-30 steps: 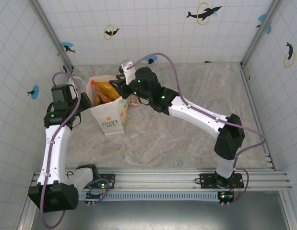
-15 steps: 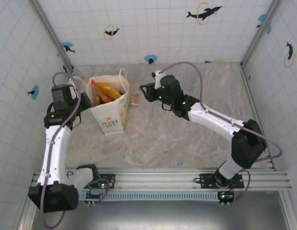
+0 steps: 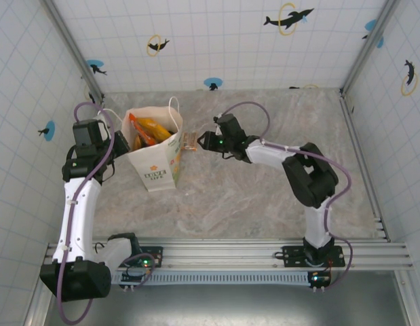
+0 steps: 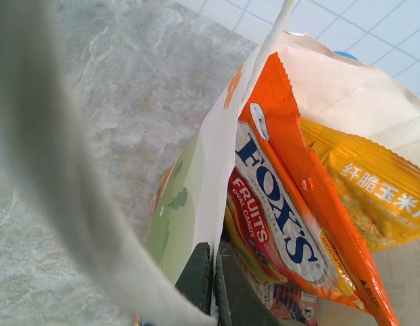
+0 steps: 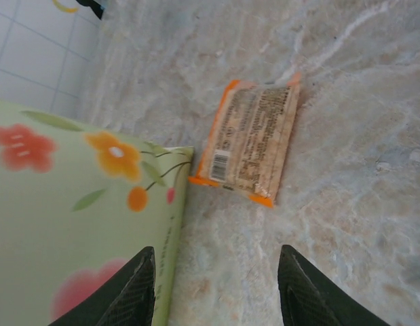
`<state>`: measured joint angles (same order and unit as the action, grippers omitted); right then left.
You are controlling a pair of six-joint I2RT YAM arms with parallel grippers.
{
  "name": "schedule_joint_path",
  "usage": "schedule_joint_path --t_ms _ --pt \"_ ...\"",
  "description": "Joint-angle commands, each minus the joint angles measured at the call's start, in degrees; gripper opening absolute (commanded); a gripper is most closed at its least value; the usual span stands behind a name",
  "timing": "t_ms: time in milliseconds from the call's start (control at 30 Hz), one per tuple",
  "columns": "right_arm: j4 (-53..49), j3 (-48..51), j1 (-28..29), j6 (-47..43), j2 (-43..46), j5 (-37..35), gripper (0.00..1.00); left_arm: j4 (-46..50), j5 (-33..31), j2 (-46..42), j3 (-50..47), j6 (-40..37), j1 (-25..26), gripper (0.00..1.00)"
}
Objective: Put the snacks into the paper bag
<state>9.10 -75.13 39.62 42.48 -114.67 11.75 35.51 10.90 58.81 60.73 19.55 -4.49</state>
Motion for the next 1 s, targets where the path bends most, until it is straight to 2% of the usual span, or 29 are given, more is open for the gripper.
schedule_joint_path --t_ms 0,100,533,767,833,967 --pt "7.8 -4.6 -1.9 2.5 -4.2 4.1 0.49 0.3 -0.1 -0.1 -0.6 -0.3 0.3 0.07" --pt "10.7 -7.7 -3.1 3.2 -8.9 5.6 0.49 0.1 -0.1 0.2 -0.5 -0.1 0.3 0.07" --pt "10.0 -25.1 -5.4 2.7 -26.2 9.3 0.5 -0.1 -0.4 1.1 -0.2 0.2 0.2 0.07" --pt "8.1 -31.6 -5.6 2.8 -31.9 9.8 0.51 -0.4 -0.3 1.1 -0.4 0.5 0.3 0.07" --pt "7.3 -33.3 -5.5 3.0 -33.3 12.3 0.5 -0.3 -0.5 1.2 -0.2 0.5 0.3 0.07" --pt "5.9 -32.7 -4.9 2.7 -33.2 13.9 0.49 0.0 -1.1 1.2 -0.1 0.3 0.3 0.07"
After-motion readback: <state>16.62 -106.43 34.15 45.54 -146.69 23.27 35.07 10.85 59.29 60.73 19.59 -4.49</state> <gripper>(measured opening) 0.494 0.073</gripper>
